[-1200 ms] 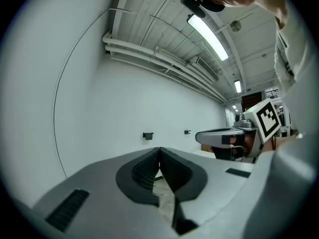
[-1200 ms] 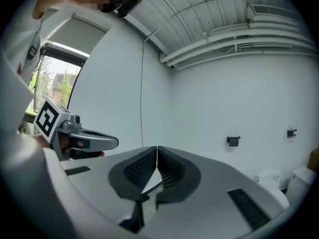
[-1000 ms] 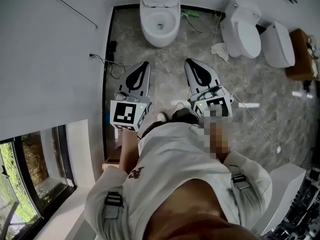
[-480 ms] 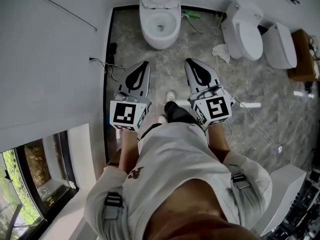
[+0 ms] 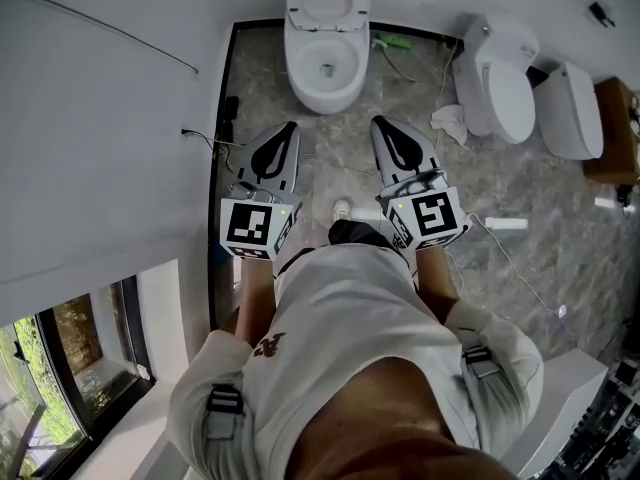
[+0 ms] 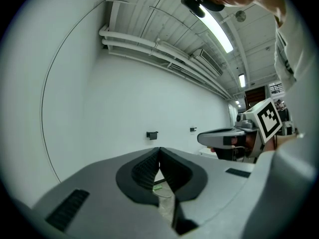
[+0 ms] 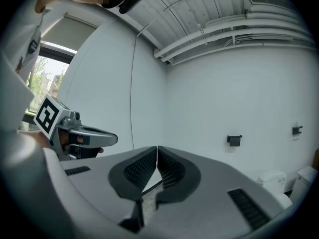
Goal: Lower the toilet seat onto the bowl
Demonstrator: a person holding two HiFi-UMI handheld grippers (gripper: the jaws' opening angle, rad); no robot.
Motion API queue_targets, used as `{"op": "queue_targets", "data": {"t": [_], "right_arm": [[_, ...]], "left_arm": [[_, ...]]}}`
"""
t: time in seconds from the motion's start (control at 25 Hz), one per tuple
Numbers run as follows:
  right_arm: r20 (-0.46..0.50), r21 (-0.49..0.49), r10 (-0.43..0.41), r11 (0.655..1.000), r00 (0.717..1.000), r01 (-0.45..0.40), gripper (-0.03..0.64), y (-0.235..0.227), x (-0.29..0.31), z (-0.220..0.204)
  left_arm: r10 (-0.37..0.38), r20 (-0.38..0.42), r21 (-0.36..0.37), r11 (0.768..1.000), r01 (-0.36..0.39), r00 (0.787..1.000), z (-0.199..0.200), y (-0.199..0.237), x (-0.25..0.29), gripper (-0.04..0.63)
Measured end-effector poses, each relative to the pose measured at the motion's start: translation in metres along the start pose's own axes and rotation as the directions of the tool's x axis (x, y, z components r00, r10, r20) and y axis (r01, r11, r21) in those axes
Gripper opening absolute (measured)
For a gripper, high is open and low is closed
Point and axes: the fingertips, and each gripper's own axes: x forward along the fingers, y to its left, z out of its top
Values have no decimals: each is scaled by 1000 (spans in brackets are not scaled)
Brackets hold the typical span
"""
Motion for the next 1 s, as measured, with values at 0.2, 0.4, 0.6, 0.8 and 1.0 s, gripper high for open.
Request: {"op": "queue_targets", "data": {"t": [0.2,0.4,0.6,0.8,1.0], "right_arm": [[5,6,21,1000,1000,-21,23,-31,25,1],[1,11,36,999,999,-36,23,-58,42,1],[-2,23,34,999,999,-34,23,-72,56,-1],[-20,27,33,999,999,-32,23,-79,76,-7],[-34,27,13,1000,999,-12,23,-84,100,-10]], "left_arm": [[19,-9,9,1000,-19,1000,4,10,36,25],[30,-15,13,999,-29,999,8,11,66,24],[28,-27,10,1000,-27,999,6,17,86,25],[27,-32,7,1000,-26,999,3,33,100,24],[11,-33,-7,1000,-12,999,-1,56,118,25]]}}
